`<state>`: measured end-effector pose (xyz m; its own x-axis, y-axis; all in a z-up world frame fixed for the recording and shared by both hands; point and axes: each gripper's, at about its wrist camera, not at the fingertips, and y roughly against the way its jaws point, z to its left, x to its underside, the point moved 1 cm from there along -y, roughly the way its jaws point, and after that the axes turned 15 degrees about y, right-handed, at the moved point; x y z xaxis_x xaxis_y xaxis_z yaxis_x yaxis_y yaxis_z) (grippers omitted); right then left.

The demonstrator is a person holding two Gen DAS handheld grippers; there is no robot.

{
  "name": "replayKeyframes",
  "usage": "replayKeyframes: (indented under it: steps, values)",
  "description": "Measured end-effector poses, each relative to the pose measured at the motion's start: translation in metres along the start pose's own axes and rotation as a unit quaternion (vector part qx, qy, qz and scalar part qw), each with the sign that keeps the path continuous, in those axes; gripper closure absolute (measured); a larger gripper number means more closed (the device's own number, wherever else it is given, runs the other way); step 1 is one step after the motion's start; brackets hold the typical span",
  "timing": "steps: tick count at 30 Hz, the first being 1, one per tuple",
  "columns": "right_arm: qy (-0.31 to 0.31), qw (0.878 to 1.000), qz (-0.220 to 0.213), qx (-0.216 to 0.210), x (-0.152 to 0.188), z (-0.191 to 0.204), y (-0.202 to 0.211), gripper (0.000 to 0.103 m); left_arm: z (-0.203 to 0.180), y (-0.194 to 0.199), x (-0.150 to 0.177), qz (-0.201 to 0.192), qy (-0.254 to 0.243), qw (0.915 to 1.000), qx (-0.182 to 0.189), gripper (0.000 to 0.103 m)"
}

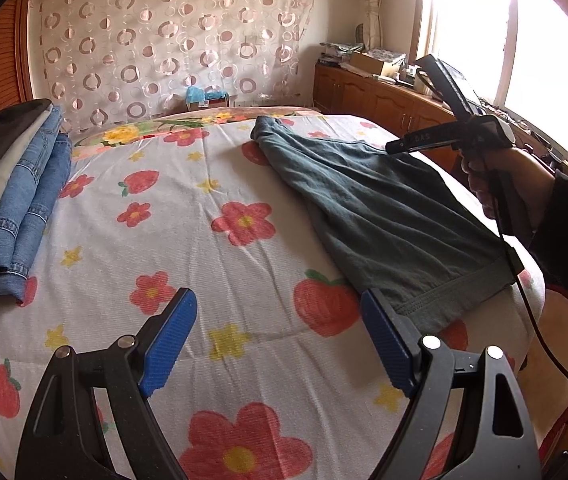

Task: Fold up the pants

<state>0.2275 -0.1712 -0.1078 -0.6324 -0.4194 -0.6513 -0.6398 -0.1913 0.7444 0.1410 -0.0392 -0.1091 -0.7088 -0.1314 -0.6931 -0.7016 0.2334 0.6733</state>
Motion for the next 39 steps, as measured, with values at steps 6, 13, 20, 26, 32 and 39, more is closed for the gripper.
replayKeyframes:
  steps: [6,13,20,26,32,39]
  values:
    - [0.006,1.0,-0.023,-0.004,-0.002,-0.012,-0.003,0.099,-0.002,-0.002,0.002,0.002,-0.002,1.0,-0.001,0.018]
    - [0.017,0.997,-0.031,0.069,0.008,-0.02,0.007,0.099,-0.002,-0.003,0.002,0.005,-0.001,1.0,-0.001,0.018]
    - [0.007,0.998,-0.042,0.037,0.035,-0.025,0.034,0.068,-0.006,-0.002,0.005,0.007,-0.004,1.0,0.005,0.018]
    - [0.028,0.997,-0.066,-0.009,0.087,-0.001,0.094,0.068,-0.012,0.001,0.005,0.007,-0.008,0.9998,0.014,0.018]
    - [0.026,0.996,-0.083,-0.024,0.14,0.016,0.134,0.068,-0.025,0.003,0.005,0.01,-0.015,0.9995,0.028,0.018]
    - [0.016,0.996,-0.082,-0.012,0.174,0.029,0.153,0.068,-0.037,0.001,0.005,0.02,-0.023,0.9988,0.039,0.018]
